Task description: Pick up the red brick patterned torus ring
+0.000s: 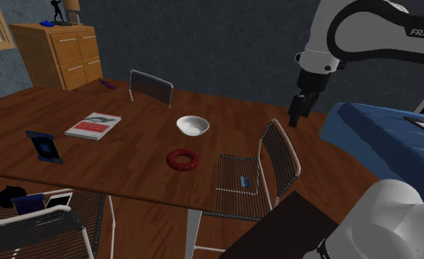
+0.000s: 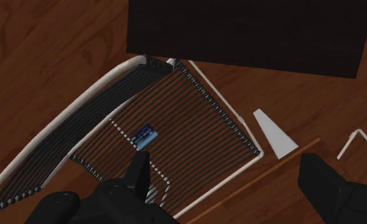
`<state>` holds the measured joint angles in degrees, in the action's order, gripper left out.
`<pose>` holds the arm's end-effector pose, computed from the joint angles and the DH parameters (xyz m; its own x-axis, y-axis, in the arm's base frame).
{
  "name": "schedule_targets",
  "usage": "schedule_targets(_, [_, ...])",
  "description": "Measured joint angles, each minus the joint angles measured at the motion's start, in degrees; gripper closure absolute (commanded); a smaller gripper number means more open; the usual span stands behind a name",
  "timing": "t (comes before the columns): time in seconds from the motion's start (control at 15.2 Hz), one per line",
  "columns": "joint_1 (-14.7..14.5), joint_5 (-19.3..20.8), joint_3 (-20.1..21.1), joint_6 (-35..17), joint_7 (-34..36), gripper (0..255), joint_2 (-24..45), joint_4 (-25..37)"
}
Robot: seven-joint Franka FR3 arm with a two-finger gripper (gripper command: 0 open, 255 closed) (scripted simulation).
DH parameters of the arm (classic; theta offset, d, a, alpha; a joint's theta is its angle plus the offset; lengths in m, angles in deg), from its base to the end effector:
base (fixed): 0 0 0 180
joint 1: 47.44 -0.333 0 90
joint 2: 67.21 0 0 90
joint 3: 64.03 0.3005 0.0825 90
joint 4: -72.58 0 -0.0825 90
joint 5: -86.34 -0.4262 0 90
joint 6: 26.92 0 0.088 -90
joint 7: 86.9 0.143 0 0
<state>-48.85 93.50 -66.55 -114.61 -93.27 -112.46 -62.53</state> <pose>0.3531 -0.0270 0.5408 0.9938 0.1003 -0.0483 0.1043 -0.9906 0.0888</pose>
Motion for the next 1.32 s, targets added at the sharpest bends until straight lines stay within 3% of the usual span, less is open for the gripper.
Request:
schedule_targets(0.13, [-0.05,-0.10,0.12,-0.75,0.29,0,0.46,-0.24])
schedule_targets(0.53, [-0.79,-1.23,1.97,-11.28,4.09,0,7.43,-3.13])
schedule_targets(1.32, [-1.82,-1.29,6.30,-32.85,12.94,0,29.45,-0.88])
